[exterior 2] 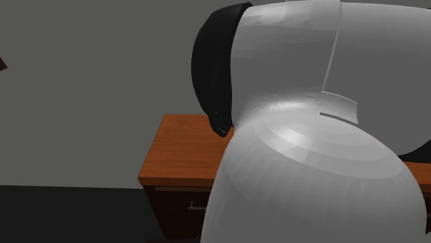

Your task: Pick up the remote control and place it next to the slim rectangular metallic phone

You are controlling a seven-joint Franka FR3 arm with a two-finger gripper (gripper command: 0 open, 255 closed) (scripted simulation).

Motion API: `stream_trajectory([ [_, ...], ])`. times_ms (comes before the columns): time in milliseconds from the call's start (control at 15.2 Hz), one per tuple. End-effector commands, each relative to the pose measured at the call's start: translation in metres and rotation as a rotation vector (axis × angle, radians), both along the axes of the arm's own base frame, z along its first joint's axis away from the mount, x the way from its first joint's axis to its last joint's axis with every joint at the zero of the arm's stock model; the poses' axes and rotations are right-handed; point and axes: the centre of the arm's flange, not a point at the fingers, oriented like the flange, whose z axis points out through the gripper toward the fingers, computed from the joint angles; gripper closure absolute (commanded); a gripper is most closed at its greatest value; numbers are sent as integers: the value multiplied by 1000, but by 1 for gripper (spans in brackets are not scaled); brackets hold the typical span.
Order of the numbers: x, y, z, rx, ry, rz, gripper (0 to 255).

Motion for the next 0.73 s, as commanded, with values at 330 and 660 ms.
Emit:
stream_trajectory([
  [330, 0, 1, 44, 0, 0, 0, 0],
  [660, 0, 1, 44, 0, 0, 0, 0],
])
